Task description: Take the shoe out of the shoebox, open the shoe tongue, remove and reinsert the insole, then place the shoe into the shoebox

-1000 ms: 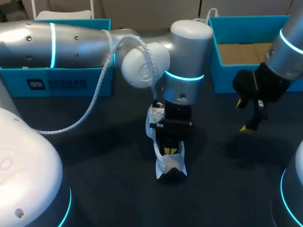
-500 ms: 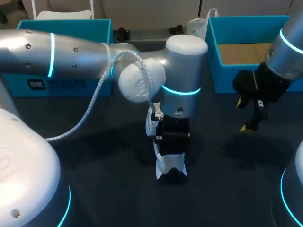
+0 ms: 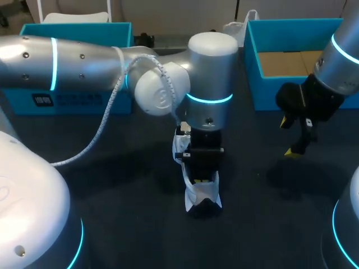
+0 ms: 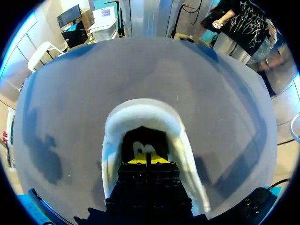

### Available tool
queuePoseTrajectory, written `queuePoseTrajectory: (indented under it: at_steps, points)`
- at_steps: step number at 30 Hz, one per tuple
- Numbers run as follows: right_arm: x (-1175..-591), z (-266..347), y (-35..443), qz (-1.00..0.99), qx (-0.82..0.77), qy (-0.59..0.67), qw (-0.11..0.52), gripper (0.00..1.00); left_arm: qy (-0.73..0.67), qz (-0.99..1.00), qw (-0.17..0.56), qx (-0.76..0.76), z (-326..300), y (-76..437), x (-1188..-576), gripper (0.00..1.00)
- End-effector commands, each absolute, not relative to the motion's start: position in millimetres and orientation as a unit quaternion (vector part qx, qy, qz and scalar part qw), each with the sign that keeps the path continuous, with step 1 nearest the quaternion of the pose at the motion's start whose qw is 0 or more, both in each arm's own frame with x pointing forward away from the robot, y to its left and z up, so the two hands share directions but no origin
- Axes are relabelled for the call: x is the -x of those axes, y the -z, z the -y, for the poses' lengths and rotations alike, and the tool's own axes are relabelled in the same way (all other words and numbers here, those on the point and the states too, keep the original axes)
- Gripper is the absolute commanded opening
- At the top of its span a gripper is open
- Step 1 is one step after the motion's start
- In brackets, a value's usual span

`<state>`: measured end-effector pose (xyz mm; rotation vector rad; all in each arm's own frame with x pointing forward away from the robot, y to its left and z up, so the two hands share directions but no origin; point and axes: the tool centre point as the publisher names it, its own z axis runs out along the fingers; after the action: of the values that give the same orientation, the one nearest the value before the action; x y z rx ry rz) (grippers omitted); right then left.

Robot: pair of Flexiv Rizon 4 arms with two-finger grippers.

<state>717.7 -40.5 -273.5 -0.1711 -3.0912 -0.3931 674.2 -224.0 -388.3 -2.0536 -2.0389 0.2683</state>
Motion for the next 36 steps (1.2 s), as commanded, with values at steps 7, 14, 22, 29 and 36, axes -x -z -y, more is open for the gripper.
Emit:
queuePoseTrajectory:
  at_steps: [7,14,22,29,36]
  points:
    - [-717,40,274,0.991,0.055,0.125,0.01,1.0,-0.095,0.678,0.102,0.721,237,403,-651,0.0]
    - [-717,40,274,0.991,0.055,0.125,0.01,1.0,-0.072,0.687,0.091,0.717,245,420,-653,0.0]
    - [-717,40,274,0.991,0.055,0.125,0.01,1.0,-0.06,0.695,0.093,0.71,228,408,-667,0.0]
    - [-717,40,274,0.991,0.055,0.125,0.01,1.0,-0.06,0.699,0.078,0.709,218,388,-671,0.0]
    - [-717,40,274,0.991,0.055,0.125,0.01,1.0,-0.045,0.706,0.053,0.705,225,373,-680,0.0]
